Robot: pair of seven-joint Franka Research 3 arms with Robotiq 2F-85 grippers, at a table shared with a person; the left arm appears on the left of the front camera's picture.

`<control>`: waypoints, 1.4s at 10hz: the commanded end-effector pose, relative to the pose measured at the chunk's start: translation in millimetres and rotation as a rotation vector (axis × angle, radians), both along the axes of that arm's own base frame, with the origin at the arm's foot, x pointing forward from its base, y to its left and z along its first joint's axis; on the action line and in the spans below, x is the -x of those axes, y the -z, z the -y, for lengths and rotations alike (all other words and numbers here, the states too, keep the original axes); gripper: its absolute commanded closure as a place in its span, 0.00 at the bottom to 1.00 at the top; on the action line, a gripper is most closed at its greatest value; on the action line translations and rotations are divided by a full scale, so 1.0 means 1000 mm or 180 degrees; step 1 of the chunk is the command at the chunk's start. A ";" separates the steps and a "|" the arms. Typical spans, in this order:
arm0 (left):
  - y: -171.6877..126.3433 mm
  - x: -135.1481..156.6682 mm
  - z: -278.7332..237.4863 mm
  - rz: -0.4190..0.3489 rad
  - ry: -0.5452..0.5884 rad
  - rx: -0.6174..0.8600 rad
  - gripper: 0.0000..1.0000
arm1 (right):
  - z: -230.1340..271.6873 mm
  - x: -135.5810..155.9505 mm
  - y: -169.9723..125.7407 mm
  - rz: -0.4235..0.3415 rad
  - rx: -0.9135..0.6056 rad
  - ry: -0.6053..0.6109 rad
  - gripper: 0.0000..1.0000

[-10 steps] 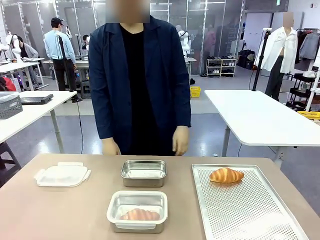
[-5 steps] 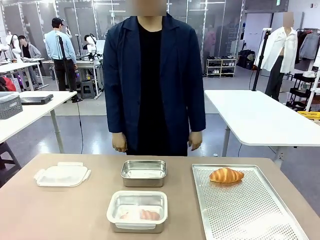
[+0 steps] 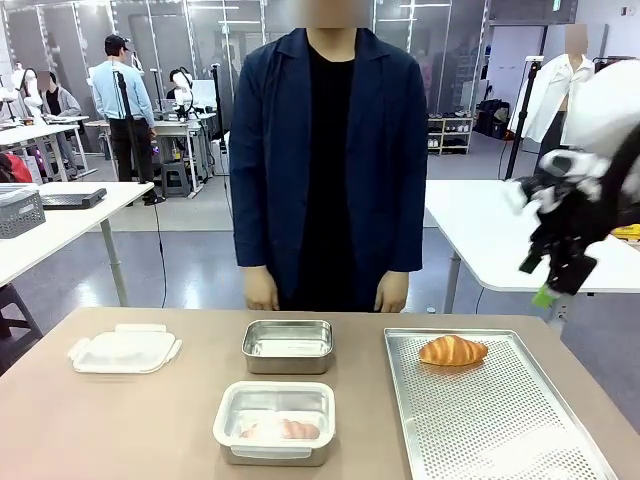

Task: Place the bread into the airtight container.
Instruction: Pick up a Butter Roll and place it into an empty Airtight Container.

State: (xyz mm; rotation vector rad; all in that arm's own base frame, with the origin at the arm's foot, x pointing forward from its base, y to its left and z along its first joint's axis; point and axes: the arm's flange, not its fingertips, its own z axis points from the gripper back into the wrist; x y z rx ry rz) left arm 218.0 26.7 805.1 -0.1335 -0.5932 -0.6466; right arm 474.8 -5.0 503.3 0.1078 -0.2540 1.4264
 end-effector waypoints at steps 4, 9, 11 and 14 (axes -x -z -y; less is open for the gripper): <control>-0.001 0.001 0.000 0.0005 0.0032 -0.0001 0.00 | -0.031 -0.064 0.068 0.0348 0.0576 -0.0090 0.00; -0.001 0.001 0.000 0.0005 0.0032 -0.0001 0.00 | -0.060 -0.087 0.128 0.0659 0.0326 0.0032 0.00; -0.001 0.001 0.000 0.0005 0.0032 -0.0001 0.00 | -0.067 -0.092 0.137 0.0592 0.0232 0.0103 0.00; -0.001 0.001 0.000 0.0005 0.0032 -0.0001 0.00 | -0.067 -0.087 0.139 0.0566 0.0319 0.0002 0.00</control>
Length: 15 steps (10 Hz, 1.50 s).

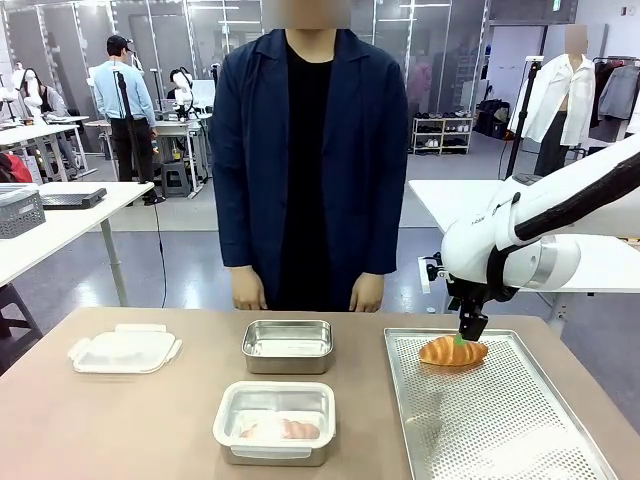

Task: Place the bread into the airtight container.
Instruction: Pick up a Butter Roll and place it into an empty Airtight Container.

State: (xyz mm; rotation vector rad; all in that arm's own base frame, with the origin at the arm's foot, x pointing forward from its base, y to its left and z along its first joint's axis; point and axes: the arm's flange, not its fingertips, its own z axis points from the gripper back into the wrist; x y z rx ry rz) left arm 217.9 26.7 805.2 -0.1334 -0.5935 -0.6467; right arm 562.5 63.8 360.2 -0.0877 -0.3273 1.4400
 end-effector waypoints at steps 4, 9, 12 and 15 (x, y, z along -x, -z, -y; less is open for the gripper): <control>-0.001 0.001 0.000 0.0004 0.0032 -0.0001 0.00 | 0.002 0.001 -0.004 0.0029 0.0032 -0.0017 0.00; -0.001 0.001 0.000 0.0004 0.0032 -0.0001 0.00 | -0.002 -0.008 0.016 -0.0053 0.0076 -0.0022 0.00; -0.001 0.001 0.000 0.0004 0.0032 -0.0001 0.00 | -0.001 -0.022 0.041 -0.0172 0.0095 -0.0015 0.00; -0.001 0.001 0.000 0.0004 0.0032 -0.0001 0.00 | 0.000 -0.033 0.059 -0.0286 0.0145 -0.0036 0.00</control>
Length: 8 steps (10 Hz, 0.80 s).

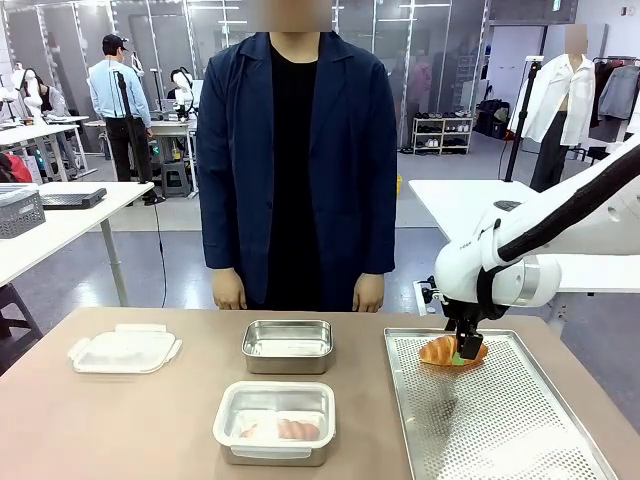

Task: Place the bread into the airtight container.
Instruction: Pick up a Butter Roll and place it into an empty Airtight Container.

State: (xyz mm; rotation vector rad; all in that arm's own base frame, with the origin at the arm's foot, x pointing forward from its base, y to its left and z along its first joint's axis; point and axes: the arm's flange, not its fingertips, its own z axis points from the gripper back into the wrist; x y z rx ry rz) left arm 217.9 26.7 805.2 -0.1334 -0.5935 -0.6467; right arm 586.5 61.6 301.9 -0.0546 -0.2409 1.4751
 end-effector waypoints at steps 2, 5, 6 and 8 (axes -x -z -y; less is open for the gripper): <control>-0.001 0.001 0.000 0.0004 0.0032 -0.0001 0.00 | 0.000 -0.013 0.008 -0.0102 0.0057 0.0007 0.14; -0.001 0.001 0.000 0.0004 0.0032 -0.0001 0.00 | 0.000 -0.014 0.009 -0.0118 0.0069 0.0023 0.41; -0.001 0.001 0.000 0.0004 0.0032 -0.0001 0.00 | -0.003 -0.011 0.003 -0.0104 0.0110 0.0021 0.53; -0.001 0.001 0.000 0.0004 0.0032 -0.0001 0.00 | -0.018 -0.001 -0.021 -0.0054 0.0145 0.0077 0.57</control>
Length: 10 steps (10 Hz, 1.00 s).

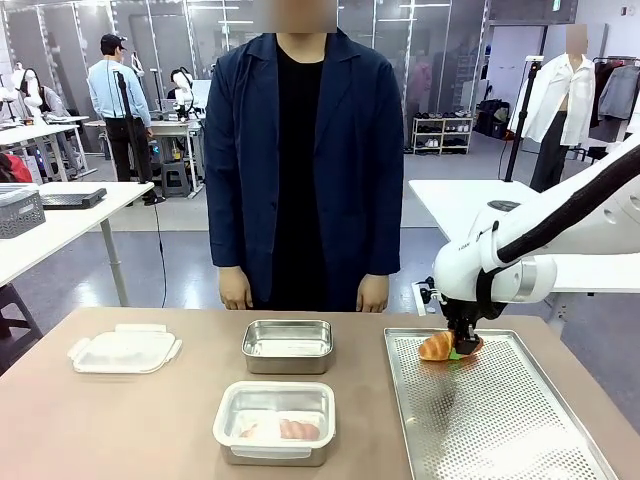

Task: Place the bread into the airtight container.
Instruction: Pick up a Butter Roll and place it into an empty Airtight Container.

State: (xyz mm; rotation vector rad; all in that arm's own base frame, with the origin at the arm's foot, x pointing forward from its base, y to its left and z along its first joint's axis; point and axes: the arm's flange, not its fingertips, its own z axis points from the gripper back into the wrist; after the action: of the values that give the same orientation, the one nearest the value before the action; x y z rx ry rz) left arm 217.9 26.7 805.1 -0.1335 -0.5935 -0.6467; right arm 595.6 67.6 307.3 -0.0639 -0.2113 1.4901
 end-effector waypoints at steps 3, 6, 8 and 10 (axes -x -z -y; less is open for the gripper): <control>-0.001 0.001 0.000 0.0004 0.0032 -0.0001 0.00 | -0.069 0.023 -0.072 0.0036 0.0091 0.0396 0.57; -0.001 0.001 0.000 0.0004 0.0032 -0.0001 0.00 | -0.146 0.028 -0.095 0.0098 0.0089 0.0620 0.57; -0.001 0.001 0.000 0.0004 0.0032 -0.0001 0.00 | -0.196 0.028 -0.099 -0.0019 -0.0063 0.0565 0.57; -0.001 0.001 0.000 0.0004 0.0032 -0.0001 0.00 | -0.241 0.017 -0.093 -0.0065 -0.0003 0.0616 0.57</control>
State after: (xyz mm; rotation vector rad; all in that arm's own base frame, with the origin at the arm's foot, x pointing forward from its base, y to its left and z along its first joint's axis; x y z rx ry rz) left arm 217.7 26.7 805.2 -0.1334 -0.5937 -0.6468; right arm 560.0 294.6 401.6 -0.0415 -0.2137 1.3298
